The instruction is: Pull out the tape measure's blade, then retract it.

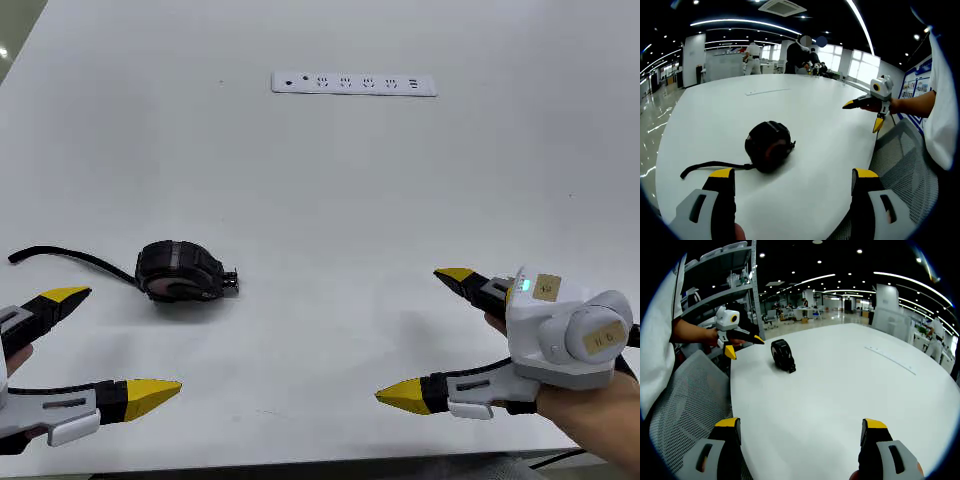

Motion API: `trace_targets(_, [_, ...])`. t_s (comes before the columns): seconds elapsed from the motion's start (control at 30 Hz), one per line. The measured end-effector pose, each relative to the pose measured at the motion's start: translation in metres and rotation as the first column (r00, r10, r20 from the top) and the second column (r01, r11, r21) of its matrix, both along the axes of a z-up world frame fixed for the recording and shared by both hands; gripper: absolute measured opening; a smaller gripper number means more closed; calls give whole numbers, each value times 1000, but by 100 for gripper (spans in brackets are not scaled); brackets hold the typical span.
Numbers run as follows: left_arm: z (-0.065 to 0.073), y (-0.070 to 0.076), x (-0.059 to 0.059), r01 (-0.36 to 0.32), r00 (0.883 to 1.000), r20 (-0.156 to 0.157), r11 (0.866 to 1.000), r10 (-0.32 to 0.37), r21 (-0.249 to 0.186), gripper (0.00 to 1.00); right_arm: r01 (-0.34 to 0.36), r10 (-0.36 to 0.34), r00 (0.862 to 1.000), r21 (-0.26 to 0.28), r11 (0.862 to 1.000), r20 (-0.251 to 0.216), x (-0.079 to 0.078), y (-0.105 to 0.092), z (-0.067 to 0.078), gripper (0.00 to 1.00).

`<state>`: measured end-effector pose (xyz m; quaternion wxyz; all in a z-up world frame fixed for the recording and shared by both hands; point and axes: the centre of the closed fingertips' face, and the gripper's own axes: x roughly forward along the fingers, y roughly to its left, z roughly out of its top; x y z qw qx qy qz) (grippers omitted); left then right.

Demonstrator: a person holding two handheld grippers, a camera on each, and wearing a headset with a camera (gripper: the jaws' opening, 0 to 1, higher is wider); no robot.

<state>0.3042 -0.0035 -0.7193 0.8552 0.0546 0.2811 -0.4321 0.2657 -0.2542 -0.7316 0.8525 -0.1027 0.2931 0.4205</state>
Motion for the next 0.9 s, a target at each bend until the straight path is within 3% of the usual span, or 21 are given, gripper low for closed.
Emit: trace_targets(0.9, [-1, -1, 2, 6, 1000, 2, 1000, -6, 4, 94, -4, 4, 1000, -8, 1000, -13, -2, -2, -3, 98])
